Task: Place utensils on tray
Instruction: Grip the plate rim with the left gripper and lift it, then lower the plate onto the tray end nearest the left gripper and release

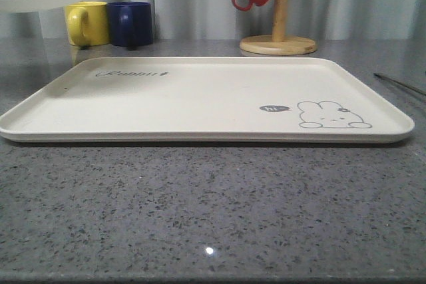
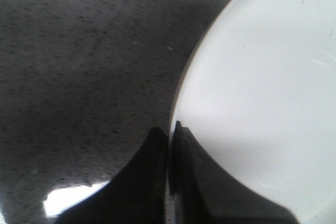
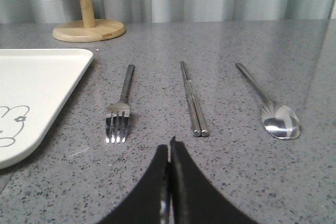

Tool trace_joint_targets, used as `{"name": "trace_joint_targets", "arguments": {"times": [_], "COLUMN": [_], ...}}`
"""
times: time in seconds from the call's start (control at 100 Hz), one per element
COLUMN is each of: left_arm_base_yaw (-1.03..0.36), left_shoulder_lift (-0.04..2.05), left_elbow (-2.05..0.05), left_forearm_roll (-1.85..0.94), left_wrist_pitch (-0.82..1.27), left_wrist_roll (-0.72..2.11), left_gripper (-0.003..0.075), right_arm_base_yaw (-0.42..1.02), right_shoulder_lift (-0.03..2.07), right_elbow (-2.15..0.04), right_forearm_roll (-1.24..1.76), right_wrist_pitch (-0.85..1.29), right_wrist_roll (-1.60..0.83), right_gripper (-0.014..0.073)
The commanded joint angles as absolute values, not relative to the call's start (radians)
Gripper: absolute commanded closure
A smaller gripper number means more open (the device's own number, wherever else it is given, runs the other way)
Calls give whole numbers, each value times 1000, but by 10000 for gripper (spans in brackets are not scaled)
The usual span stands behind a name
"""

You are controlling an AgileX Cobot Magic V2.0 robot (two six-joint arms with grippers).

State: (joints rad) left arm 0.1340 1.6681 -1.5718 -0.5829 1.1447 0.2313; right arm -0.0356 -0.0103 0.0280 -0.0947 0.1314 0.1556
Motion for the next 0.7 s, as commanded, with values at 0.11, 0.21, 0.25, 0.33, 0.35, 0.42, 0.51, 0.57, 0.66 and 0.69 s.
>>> {"name": "trace_joint_targets", "arguments": {"times": [0.11,0.21,0.25,0.33,0.35,0.42,0.51,0.57,0.66,0.69], "left_arm_base_yaw": [-40,-101,-119,-142,-147,-156,-156,-156,-156,-156], "left_shoulder_lift": [1654,1684,1699,1730,1736,1757,1780,1789,1789,1789], "left_elbow": [-1603,-1603,-1603,-1603,-1603,-1603,-1603,-1603,-1603,-1603], "left_forearm_roll": [-555,-532,-523,-523,-523,-523,-519,-487,-427,-416], "left_wrist_pitch": [1140,1144,1147,1151,1155,1168,1173,1169,1169,1169], "left_wrist_roll": [245,245,245,245,245,245,245,245,245,245], "left_gripper": [739,739,739,739,739,739,739,739,739,738], "right_arm_base_yaw": [-33,-33,-33,-33,-33,-33,-33,-33,-33,-33], "right_shoulder_lift": [-30,-30,-30,-30,-30,-30,-30,-30,-30,-30], "right_elbow": [28,28,28,28,28,28,28,28,28,28], "right_forearm_roll": [-108,-108,-108,-108,-108,-108,-108,-108,-108,-108], "right_wrist_pitch": [54,54,54,54,54,54,54,54,54,54], "right_wrist_roll": [148,148,148,148,148,148,148,148,148,148], "right_gripper": [662,662,662,662,662,662,662,662,662,662]}}
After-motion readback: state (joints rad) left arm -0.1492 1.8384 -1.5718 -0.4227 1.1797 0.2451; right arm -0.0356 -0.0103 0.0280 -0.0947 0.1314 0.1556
